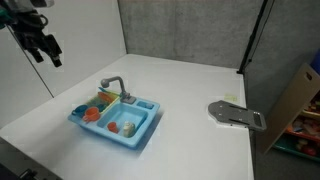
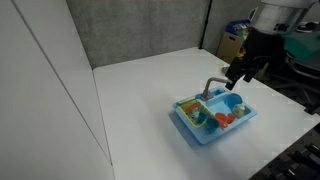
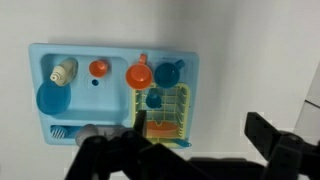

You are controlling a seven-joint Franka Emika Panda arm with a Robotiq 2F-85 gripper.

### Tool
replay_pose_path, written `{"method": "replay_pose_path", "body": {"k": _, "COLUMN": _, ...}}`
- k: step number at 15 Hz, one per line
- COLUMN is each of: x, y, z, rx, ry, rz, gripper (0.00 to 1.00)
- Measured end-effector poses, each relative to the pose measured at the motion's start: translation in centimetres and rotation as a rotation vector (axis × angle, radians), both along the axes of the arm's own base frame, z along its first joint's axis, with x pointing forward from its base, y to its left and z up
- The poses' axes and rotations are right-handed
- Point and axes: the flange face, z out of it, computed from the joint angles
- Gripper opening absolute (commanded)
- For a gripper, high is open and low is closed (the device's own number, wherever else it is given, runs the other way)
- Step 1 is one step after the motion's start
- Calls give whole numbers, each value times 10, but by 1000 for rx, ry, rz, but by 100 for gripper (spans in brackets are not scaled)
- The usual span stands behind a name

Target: Pick up the blue mug and drop it in the sink

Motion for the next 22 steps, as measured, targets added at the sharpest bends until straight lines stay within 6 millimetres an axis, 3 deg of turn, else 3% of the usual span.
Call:
{"method": "replay_pose_path", "body": {"k": 10, "x": 3, "y": -9, "z": -54, "rx": 24, "ry": -32, "rz": -30, "gripper": 100}}
{"method": "replay_pose_path", "body": {"k": 22, "x": 21, "y": -29, "z": -121, "rx": -9, "ry": 36, "rz": -45, "gripper": 100}}
